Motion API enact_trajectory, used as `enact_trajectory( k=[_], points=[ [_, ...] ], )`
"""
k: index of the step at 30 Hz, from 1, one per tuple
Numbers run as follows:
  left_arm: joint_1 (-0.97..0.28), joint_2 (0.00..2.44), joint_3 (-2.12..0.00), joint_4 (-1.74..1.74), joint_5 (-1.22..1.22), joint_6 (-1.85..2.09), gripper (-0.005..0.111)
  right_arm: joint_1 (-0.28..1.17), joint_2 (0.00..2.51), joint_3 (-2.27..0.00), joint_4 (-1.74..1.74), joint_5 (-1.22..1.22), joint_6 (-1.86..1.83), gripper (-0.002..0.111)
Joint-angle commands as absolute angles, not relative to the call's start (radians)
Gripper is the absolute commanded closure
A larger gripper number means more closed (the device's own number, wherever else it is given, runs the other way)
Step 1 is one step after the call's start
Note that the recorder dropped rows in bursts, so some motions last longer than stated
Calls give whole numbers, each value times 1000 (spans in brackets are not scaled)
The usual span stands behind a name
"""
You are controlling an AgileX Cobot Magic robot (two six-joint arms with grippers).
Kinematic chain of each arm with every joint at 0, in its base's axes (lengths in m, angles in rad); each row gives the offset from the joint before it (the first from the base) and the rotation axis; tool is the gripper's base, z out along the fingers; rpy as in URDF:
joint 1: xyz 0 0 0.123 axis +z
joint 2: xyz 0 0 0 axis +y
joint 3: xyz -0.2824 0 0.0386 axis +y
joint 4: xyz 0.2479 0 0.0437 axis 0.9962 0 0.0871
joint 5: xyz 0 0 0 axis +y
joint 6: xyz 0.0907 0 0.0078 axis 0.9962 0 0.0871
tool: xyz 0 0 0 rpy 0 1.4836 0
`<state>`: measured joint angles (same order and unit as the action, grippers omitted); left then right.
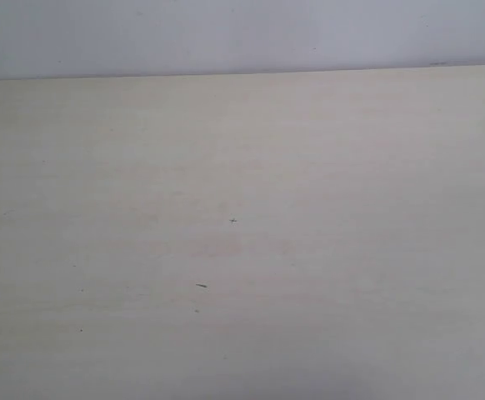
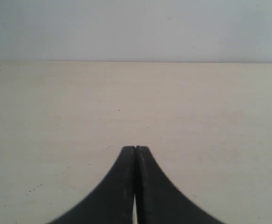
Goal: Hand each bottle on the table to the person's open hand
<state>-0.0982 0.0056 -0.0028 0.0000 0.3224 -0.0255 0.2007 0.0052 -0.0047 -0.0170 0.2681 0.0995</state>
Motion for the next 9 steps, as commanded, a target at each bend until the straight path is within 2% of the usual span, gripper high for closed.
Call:
enact_trajectory(
  k=[1, 9],
  points=[
    [-104, 0, 0, 0, 319, -32, 107, 195, 0, 0, -25, 261, 99, 108],
    [-104, 0, 0, 0, 319, -32, 107, 195, 0, 0, -25, 256, 99, 108]
  ],
)
